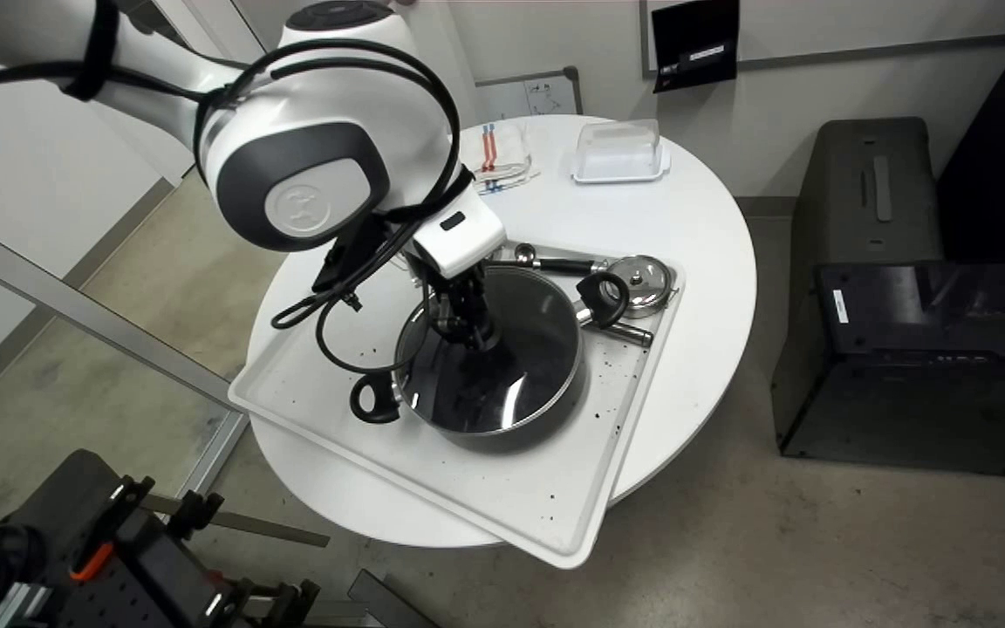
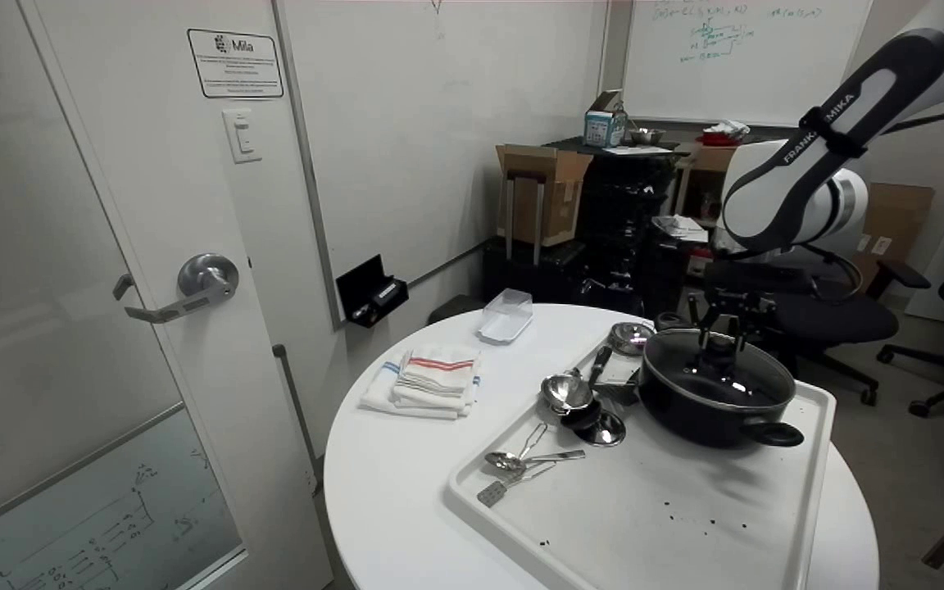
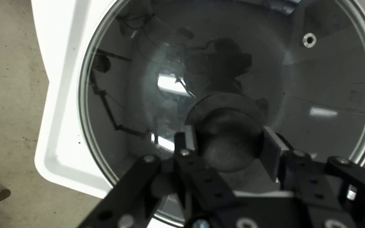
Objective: Put the glass lid on the black pot
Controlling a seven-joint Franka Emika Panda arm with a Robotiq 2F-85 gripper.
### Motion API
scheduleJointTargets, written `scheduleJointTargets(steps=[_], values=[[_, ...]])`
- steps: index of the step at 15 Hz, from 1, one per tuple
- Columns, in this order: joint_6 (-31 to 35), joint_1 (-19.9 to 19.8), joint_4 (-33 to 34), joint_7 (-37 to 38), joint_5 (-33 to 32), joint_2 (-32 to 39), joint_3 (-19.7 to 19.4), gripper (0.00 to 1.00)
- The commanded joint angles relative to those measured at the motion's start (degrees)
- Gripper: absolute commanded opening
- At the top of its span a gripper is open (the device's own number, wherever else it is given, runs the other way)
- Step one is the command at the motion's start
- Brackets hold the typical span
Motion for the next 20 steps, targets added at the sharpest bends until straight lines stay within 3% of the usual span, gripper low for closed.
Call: scheduleJointTargets(steps=[1, 14, 15, 16, 18, 20], values=[[0.4, -0.9, -1.5, -0.4, 1.3, -1.2, 0.7, 0.25], [6.8, 3.6, -3.7, 1.8, -1.4, -1.1, -2.5, 0.25], [7.0, 3.8, -3.8, 1.8, -1.4, -1.2, -2.7, 0.38], [7.5, 4.1, -4.0, 1.9, -1.5, -1.4, -2.8, 0.75], [9.4, 4.9, -5.0, 1.8, -1.7, -2.1, -3.1, 0.82], [11.8, 5.7, -6.2, 1.4, -1.7, -3.3, -3.1, 0.96]])
